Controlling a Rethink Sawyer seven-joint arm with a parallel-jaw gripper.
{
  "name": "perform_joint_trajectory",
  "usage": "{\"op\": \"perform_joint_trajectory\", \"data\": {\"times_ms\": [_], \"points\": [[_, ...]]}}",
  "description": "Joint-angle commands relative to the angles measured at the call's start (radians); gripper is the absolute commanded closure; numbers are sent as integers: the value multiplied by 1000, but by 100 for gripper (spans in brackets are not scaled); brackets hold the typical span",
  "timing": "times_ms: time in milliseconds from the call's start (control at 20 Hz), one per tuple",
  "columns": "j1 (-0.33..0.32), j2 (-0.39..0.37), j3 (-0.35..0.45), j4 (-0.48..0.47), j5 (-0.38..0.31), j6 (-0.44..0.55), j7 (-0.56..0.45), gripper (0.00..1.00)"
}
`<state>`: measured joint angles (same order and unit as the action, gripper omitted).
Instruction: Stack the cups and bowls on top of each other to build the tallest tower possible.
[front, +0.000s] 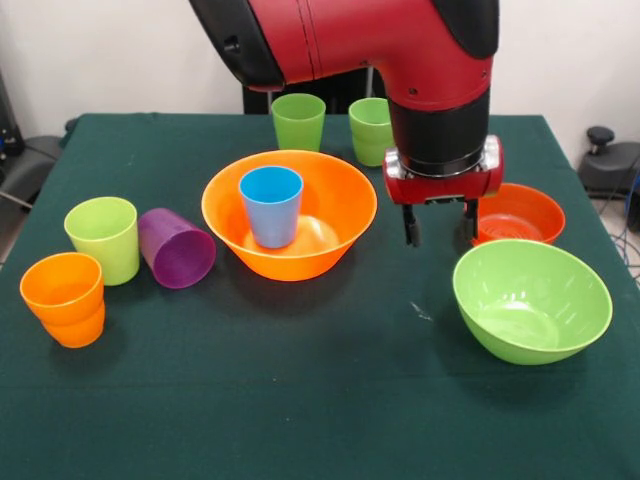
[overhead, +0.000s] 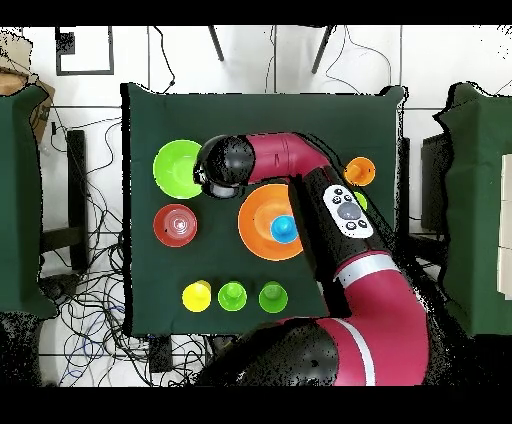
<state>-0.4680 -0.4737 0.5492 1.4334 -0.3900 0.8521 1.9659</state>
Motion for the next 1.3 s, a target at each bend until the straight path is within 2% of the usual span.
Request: {"op": "perform_joint_trajectory", "data": {"times_ms": [50,950,1300], "points": [[6,71,20,19,-25,71,-158,0],[29,63,-5,21,-47,47,-114,0],[77,85,-28,-51,-6,127,-44,0]]}}
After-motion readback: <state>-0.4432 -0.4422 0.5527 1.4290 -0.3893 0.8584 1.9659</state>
